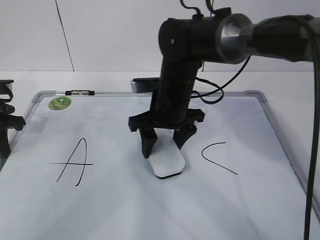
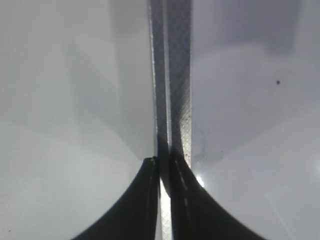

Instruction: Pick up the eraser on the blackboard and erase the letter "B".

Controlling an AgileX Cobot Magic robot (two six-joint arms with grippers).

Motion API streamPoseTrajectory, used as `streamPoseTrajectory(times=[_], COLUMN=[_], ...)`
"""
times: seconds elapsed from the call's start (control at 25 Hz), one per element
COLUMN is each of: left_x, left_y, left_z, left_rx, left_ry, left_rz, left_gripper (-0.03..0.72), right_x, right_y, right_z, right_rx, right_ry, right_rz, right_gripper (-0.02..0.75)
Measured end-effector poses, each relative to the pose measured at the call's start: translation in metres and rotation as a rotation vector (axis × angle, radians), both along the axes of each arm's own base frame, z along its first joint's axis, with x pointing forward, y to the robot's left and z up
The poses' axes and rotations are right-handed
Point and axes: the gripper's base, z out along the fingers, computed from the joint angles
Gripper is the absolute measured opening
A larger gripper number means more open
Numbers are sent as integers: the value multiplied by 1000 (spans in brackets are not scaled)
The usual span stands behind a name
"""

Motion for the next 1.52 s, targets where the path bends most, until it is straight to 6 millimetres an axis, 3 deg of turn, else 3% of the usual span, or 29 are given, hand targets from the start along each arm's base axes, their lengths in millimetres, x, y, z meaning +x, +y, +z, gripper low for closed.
streamPoseTrajectory(times=[0.16, 0.32, 0.6, 0.88, 1.08, 1.32, 1.52], left_x=[0, 0, 0, -1, -1, -1, -1], left_y=[0, 0, 0, 0, 0, 0, 0], left_z=[0, 0, 0, 0, 0, 0, 0], left_rx=[0, 0, 1, 1, 1, 1, 0], left_ry=[0, 0, 4, 7, 7, 7, 7], left_rz=[0, 0, -1, -2, -2, -2, -1], left_gripper=[29, 29, 29, 29, 29, 29, 29], right_x=[19, 21, 6, -37, -43, -23, 19], right_y=[-29, -32, -8, 47, 53, 37, -9], right_z=[0, 0, 0, 0, 0, 3, 5], right_rx=[0, 0, -19, 20, 27, 21, 6], right_ry=[0, 0, -22, -7, -3, -11, -44], right_rz=[-80, -91, -2, 158, 182, 117, -29], right_gripper=[550, 551, 551, 551, 551, 550, 550])
